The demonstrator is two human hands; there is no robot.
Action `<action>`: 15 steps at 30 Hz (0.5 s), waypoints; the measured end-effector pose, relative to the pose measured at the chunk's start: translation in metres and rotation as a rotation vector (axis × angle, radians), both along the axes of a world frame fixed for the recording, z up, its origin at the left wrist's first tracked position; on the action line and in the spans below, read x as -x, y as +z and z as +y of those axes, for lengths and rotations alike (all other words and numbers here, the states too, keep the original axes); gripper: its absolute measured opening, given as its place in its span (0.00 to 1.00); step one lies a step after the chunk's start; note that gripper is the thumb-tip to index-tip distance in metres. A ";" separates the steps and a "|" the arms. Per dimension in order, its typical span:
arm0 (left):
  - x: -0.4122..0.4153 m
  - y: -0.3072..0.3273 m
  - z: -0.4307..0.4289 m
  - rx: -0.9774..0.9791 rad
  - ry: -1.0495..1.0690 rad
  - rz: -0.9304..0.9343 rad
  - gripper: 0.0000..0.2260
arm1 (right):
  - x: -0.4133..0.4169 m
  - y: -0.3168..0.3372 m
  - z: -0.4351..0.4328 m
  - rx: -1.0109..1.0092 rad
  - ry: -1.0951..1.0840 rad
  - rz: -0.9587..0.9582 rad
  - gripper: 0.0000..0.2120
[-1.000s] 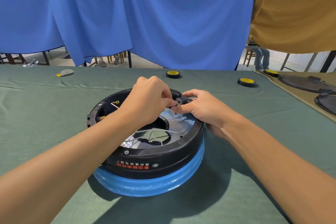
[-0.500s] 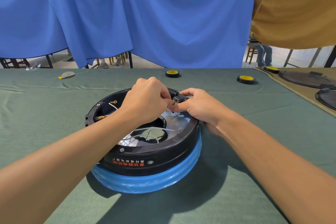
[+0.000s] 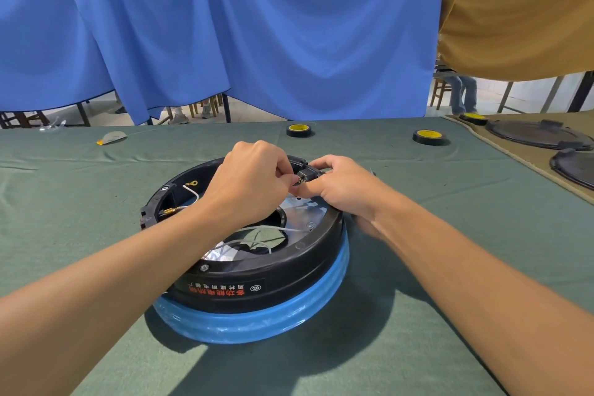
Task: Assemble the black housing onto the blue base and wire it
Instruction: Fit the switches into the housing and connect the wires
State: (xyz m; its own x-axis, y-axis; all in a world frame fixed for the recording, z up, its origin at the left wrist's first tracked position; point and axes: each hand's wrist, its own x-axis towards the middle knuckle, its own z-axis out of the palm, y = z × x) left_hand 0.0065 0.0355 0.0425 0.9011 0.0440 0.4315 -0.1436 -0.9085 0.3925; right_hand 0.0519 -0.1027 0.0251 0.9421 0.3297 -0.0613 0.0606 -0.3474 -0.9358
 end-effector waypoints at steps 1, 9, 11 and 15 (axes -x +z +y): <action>0.000 0.000 0.000 -0.001 0.001 0.001 0.05 | 0.000 0.000 0.000 -0.002 0.001 0.001 0.30; 0.000 0.001 -0.001 -0.022 0.007 0.013 0.05 | -0.001 0.000 0.000 0.000 0.002 -0.001 0.27; 0.000 0.000 -0.002 -0.020 0.001 0.018 0.05 | 0.000 0.000 0.000 0.003 0.001 -0.001 0.27; -0.001 0.000 -0.001 -0.011 -0.011 0.027 0.05 | 0.000 0.000 0.000 0.003 -0.004 -0.005 0.27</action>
